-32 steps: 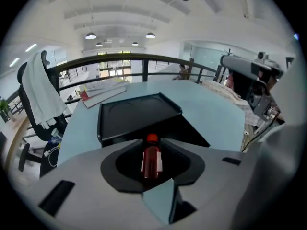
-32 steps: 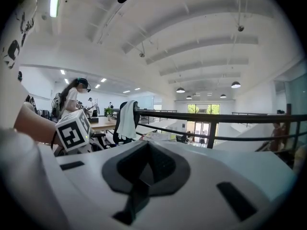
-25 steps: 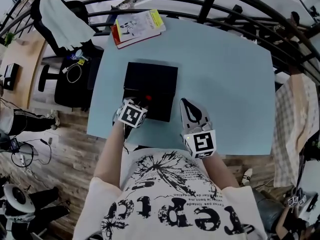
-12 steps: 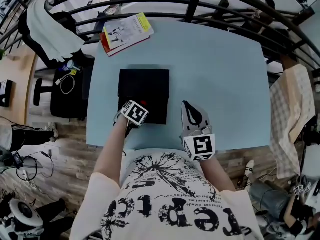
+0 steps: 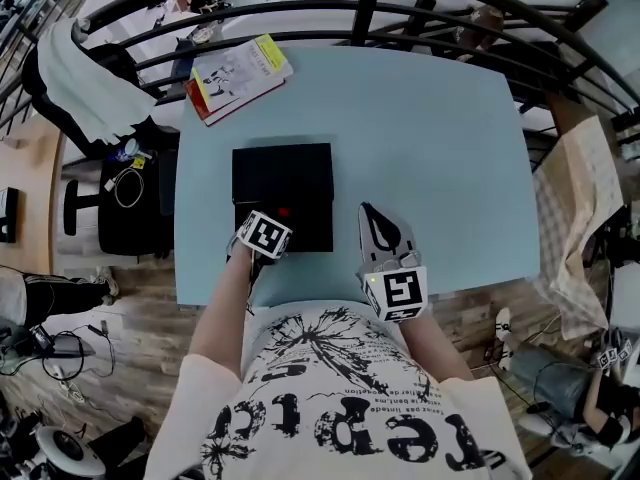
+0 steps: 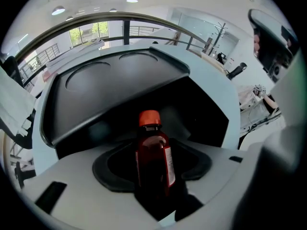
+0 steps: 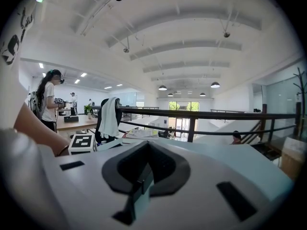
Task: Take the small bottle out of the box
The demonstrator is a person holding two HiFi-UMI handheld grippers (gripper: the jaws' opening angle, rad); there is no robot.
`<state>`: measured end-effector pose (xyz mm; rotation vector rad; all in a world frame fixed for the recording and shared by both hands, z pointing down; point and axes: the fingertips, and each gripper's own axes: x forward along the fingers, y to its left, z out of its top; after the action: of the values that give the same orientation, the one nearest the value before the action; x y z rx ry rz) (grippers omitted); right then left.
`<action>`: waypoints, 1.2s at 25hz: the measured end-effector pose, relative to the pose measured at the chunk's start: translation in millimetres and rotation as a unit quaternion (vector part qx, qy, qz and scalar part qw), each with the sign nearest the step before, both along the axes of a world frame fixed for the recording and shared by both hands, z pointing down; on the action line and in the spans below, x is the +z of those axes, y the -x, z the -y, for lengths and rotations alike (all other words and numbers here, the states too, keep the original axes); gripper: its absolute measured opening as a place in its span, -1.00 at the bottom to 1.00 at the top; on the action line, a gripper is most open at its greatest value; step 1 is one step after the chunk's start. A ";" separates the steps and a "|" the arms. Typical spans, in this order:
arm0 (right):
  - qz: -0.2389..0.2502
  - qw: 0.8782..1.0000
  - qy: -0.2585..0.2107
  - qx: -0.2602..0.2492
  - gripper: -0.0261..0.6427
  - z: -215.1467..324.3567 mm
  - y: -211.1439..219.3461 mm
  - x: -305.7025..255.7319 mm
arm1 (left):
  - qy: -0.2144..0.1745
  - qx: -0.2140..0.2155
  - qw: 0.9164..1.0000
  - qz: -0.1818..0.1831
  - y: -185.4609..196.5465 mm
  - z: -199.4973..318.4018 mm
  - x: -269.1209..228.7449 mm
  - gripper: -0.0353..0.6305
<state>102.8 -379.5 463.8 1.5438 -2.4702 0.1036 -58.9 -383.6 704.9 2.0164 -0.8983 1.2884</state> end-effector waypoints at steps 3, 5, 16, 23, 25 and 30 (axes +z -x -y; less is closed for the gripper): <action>-0.004 1.000 -0.002 -0.001 -0.89 -3.1 4.7 -3.3 | 0.014 -0.008 1.000 -0.022 -0.8 -8.0 -7.2 -0.18; -0.006 1.000 -0.004 -0.001 -0.89 -4.2 8.2 -5.3 | 0.000 -0.006 0.999 -0.033 -1.0 -7.6 -17.8 -0.18; -0.009 1.000 -0.024 -0.003 -0.89 -11.7 29.4 -21.3 | -0.160 -0.022 0.979 -0.122 5.6 6.4 -135.9 -0.18; 0.002 0.999 -0.039 -0.018 -0.89 -14.4 41.9 -38.2 | -0.294 -0.058 0.935 -0.190 16.2 10.7 -222.0 -0.18; 0.004 0.999 -0.047 -0.020 -0.89 -13.1 45.0 -47.2 | -0.328 -0.061 0.920 -0.206 19.1 8.9 -243.8 -0.18; 0.014 0.997 -0.071 -0.032 -0.89 -7.4 53.2 -71.0 | -0.415 -0.056 0.873 -0.249 24.5 1.6 -297.2 -0.18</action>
<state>49.6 -372.0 392.8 1.5240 -2.5965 -0.0624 -83.5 -385.2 407.7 2.6830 -1.4150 0.2354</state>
